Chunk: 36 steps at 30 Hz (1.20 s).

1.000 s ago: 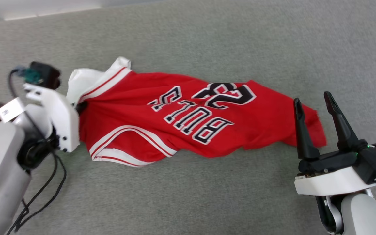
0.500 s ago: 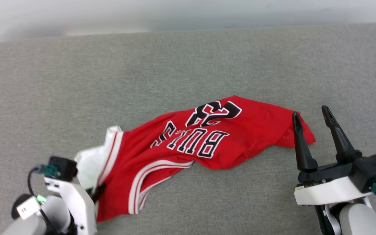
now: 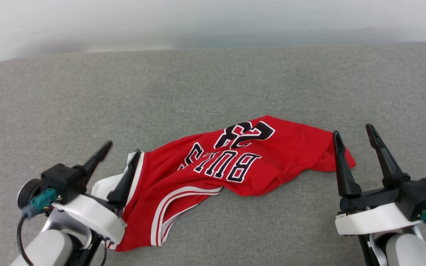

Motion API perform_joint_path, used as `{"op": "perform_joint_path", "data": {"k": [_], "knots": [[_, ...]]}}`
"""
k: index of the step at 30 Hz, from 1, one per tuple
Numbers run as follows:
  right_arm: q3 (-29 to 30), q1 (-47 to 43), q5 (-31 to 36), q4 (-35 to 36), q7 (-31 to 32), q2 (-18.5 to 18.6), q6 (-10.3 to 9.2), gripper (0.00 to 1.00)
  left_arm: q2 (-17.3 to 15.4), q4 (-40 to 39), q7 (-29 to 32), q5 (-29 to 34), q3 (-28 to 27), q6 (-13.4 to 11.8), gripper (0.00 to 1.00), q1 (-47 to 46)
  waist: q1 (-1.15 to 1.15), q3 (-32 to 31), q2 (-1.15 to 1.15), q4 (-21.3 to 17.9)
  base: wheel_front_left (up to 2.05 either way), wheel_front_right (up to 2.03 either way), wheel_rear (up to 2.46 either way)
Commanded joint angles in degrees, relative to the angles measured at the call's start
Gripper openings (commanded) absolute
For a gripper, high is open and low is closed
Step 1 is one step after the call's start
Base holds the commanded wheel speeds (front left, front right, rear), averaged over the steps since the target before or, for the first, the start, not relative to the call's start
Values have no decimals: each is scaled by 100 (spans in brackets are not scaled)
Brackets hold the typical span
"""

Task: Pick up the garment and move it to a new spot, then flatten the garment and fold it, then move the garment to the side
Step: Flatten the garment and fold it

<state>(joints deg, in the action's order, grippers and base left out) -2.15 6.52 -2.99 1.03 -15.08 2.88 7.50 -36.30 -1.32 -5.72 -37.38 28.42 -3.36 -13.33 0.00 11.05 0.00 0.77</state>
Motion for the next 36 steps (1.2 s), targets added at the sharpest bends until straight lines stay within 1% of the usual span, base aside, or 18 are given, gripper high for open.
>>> {"op": "perform_joint_path", "data": {"k": [1,3,4,6,8,9,11,14,17,18,20,23,27,28,30,33,36], "knots": [[22,-70,30,10,-14,-1,-2,100,119,7,-248,36,-55,-51,100,-19,0,-34,0,-13,0,0,0],[44,-77,47,22,-14,-2,-2,100,201,-21,-698,278,-85,-53,100,-2,0,-73,0,-25,0,0,0],[64,-82,60,30,-14,-1,-2,100,271,-53,-831,425,-169,-133,100,6,0,-88,0,-27,0,0,0],[78,-110,73,37,-14,-2,-2,100,456,-135,-926,639,-293,-205,100,130,0,-112,0,-33,0,0,0],[92,-128,95,55,-14,-2,-2,100,711,-389,-952,918,-584,-282,100,186,0,-111,0,-24,0,0,0],[102,-131,104,73,-14,-1,-2,100,850,-497,-954,1028,-738,-267,100,284,0,-104,0,-14,0,0,0],[135,-148,142,87,-14,-1,-2,100,1118,-667,-948,1263,-976,-203,100,528,0,-97,0,12,0,0,0],[128,-161,228,63,-14,-2,-2,100,1381,-725,-948,1606,-1204,-19,100,718,0,-79,0,63,0,0,0],[73,-211,328,-194,-14,-2,-2,100,1637,-713,-948,1854,-1365,171,100,851,0,-47,0,136,0,0,0],[58,-187,317,-307,94,-1,-2,100,1712,-707,-949,1915,-1416,243,100,863,0,-36,0,164,0,0,0],[40,-26,419,-450,549,7,-2,100,1849,-693,-949,2022,-1528,388,100,878,0,9,0,221,0,0,0],[-28,278,426,-500,1647,288,-4,100,2043,-656,-949,2182,-1646,582,100,886,0,117,0,304,0,0,0],[-45,728,-52,-442,3376,560,-3,100,2251,-598,-949,2331,-1776,796,100,774,0,303,0,450,0,0,0],[-109,826,-107,-441,3814,727,-2,100,2307,-584,-950,2361,-1793,836,100,743,0,353,0,497,0,0,0],[-224,1036,-380,-449,4602,903,-3,100,2400,-539,-950,2423,-1810,898,100,665,0,439,0,597,0,0,0],[-297,1328,-608,-485,5490,1159,-4,100,2518,-497,-950,2496,-1851,976,100,594,0,546,0,758,0,0,0],[-379,1472,-763,-562,6116,1295,-3,100,2618,-477,-949,2544,-1857,1027,100,527,0,638,0,932,0,0,0]]}}
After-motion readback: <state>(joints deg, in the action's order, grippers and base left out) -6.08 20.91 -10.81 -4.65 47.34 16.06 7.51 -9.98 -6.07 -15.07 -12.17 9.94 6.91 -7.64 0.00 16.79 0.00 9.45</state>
